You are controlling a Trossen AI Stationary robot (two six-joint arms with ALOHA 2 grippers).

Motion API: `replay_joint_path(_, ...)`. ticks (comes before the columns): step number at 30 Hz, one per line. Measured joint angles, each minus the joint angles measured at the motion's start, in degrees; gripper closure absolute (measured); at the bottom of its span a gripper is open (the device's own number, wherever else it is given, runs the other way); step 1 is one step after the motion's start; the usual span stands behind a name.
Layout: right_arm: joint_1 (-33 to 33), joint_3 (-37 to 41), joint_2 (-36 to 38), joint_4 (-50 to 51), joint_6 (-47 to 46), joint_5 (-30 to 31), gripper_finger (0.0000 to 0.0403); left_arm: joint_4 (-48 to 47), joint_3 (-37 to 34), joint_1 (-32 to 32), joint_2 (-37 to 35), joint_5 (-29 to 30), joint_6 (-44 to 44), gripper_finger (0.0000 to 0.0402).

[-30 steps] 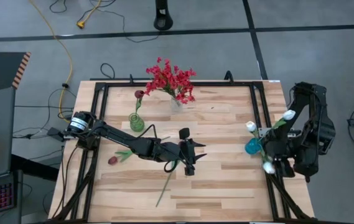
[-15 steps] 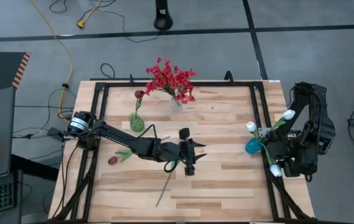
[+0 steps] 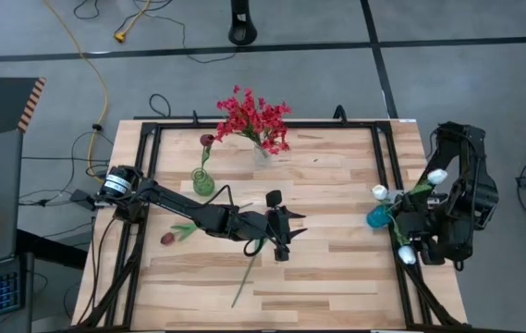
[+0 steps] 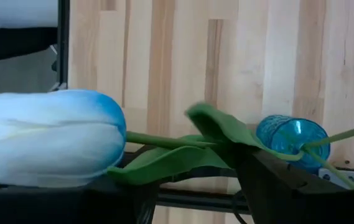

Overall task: Sort flowers into vase by color
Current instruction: Put the white tulip into the blue vase

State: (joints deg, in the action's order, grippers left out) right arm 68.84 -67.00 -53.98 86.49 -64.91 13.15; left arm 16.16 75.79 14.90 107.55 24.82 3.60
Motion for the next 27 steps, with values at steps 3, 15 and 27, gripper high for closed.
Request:
replay_joint_path(3,0.0,0.0,-0.02,-0.23,-0.08,0.02,0.0178,0.0,-0.02,0.0,0.0,0.0,0.0,0.0261)
replay_joint_path(15,0.0,0.0,-0.02,-2.75,-0.15,0.09,0.0178,0.0,0.0,0.01,0.0,0.0,0.0,0.0261)
replay_joint_path(27,0.0,0.0,-0.02,-2.77,0.0,0.17,0.0178,0.0,0.0,0.02,0.0,0.0,0.02,0.0261)
